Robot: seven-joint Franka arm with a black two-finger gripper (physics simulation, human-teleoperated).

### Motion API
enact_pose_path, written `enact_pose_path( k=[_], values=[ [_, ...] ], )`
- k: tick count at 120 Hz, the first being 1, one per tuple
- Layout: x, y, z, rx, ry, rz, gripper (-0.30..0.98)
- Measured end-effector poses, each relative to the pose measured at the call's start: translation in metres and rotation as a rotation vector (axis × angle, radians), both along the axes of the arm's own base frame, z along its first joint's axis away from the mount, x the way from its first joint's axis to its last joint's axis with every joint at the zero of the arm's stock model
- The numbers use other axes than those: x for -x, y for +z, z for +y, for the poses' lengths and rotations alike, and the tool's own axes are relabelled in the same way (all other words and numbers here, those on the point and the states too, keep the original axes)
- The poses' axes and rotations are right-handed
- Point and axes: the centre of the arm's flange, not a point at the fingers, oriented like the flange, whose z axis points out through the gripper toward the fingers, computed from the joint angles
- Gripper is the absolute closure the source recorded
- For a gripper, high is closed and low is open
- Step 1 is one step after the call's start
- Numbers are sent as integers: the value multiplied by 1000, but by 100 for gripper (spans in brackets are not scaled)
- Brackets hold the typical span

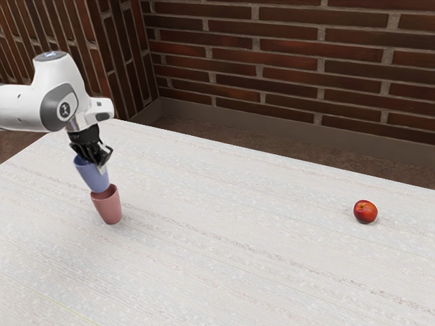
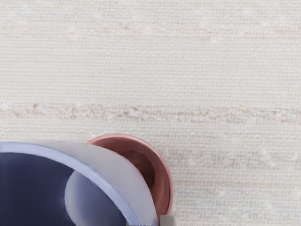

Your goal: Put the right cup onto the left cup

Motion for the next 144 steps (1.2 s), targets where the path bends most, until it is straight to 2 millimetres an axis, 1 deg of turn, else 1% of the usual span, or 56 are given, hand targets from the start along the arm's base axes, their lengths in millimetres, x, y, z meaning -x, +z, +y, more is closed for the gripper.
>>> enact_pose_path(
  k=[11, 27, 50, 74, 76, 84, 95, 106, 115, 122, 144],
  values=[
    [-4, -10, -4, -1, -9, 10, 79],
    [-9, -18, -14, -3, -27, 12, 79],
    [-10, -22, -11, -5, -22, 10, 79],
    [-9, -39, -12, 1, -19, 38, 78],
    [-9, -40, -12, 2, -19, 41, 76],
    [-8, -44, -11, 8, -16, 47, 61],
    [-8, -44, -11, 12, -14, 47, 41],
    [-8, -42, -11, 14, -15, 45, 26],
    [-7, -39, -10, 15, -16, 43, 19],
    [-6, -33, -9, 14, -15, 33, 14],
    [3, 5, -9, 16, -18, -5, 6]
  ],
)
